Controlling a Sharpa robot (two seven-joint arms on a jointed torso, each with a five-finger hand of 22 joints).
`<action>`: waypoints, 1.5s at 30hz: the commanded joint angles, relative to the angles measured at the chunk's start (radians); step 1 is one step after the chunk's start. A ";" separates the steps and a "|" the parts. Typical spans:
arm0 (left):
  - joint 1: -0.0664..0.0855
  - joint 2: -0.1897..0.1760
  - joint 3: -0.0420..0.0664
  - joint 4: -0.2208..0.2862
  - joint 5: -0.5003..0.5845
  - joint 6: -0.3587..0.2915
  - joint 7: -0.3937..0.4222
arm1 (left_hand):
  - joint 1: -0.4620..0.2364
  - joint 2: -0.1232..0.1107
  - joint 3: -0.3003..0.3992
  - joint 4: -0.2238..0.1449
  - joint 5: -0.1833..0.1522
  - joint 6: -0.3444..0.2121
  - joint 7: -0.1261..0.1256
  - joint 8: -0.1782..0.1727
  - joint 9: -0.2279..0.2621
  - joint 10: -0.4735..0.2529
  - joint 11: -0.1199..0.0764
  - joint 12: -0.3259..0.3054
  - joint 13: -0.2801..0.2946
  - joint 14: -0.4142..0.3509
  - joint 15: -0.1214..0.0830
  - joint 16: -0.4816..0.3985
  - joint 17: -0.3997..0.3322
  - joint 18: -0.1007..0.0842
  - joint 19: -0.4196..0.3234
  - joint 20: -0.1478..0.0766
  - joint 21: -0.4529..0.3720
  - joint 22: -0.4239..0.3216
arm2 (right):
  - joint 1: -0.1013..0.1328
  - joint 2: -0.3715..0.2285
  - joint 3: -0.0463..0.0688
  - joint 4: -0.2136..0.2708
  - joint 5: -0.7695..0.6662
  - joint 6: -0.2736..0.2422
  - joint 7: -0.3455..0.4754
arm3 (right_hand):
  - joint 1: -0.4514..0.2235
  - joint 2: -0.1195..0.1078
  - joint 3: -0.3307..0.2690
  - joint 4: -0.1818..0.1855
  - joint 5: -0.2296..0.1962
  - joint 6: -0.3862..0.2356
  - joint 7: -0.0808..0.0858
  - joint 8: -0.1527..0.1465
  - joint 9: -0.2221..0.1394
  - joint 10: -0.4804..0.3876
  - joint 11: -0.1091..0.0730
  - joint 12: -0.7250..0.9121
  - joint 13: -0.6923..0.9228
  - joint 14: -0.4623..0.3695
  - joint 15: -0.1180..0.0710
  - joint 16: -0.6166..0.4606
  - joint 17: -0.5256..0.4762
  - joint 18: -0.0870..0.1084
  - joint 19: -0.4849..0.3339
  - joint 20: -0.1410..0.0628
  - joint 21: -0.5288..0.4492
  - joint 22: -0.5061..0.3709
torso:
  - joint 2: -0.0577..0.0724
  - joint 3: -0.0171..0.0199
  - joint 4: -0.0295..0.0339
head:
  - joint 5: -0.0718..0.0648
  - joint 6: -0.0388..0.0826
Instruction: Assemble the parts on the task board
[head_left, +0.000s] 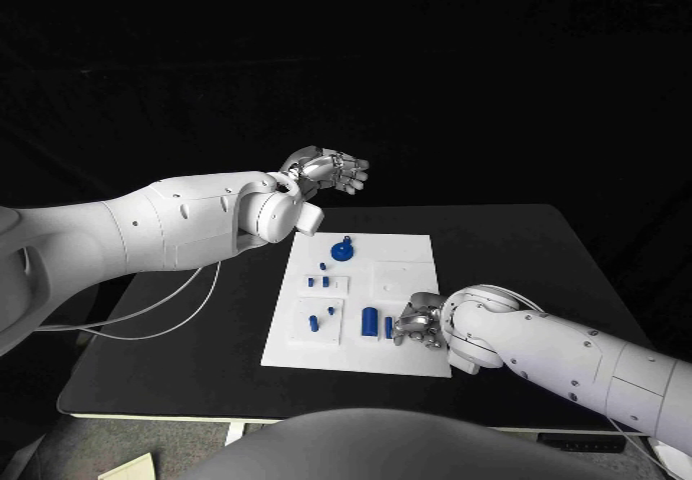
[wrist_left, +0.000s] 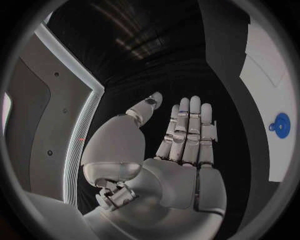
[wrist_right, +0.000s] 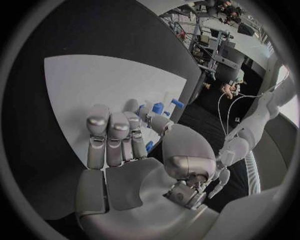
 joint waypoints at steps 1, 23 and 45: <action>0.001 0.002 0.001 0.001 -0.003 0.011 0.007 | -0.001 -0.003 0.002 0.006 0.000 -0.007 -0.003 0.004 -0.001 -0.002 0.000 0.002 -0.001 0.007 0.003 -0.007 0.001 0.014 -0.003 0.004 -0.004 0.001 | -0.001 -0.003 0.000 0.000 0.002 0.010 0.000 | 0.000 -0.006 0.000 -0.005 -0.005 0.006 0.003 0.002 -0.001 0.001 -0.003 0.005 0.000 0.000 -0.004 -0.001 0.001 0.053 -0.002 -0.002 0.001 0.004 | 0.000 -0.0003 -0.0003 | 0.000 0.000; -0.002 0.015 0.001 -0.047 0.009 0.015 0.017 | -0.002 -0.003 0.002 0.007 0.000 -0.007 -0.002 0.004 -0.002 -0.002 0.000 0.002 -0.001 0.005 0.003 -0.010 0.003 0.013 -0.005 0.005 -0.005 0.002 | 0.086 -0.148 0.036 0.085 0.216 -0.103 0.324 | -0.043 -0.139 -0.161 -0.082 0.009 -0.103 0.038 -0.043 -0.005 -0.040 0.030 -0.006 -0.003 -0.018 0.023 -0.029 -0.006 0.053 -0.029 -0.008 -0.030 -0.009 | -0.014 -0.0001 -0.0066 | -0.004 0.000; 0.006 0.077 0.006 -0.251 0.073 0.066 0.057 | -0.014 0.004 -0.012 0.001 -0.024 -0.028 -0.014 0.007 -0.021 -0.053 -0.001 -0.004 -0.028 -0.095 0.031 -0.113 -0.013 -0.031 -0.126 0.031 -0.070 0.004 | 0.177 -0.086 0.117 -0.368 0.741 -0.175 0.655 | 0.138 -0.080 -0.192 -0.102 0.069 -0.209 0.095 -0.054 0.018 -0.325 0.154 -0.547 -0.527 -0.404 0.216 -0.584 -0.305 -0.011 -0.499 0.188 -0.572 -0.277 | -0.108 -0.0046 -0.0150 | -0.015 0.103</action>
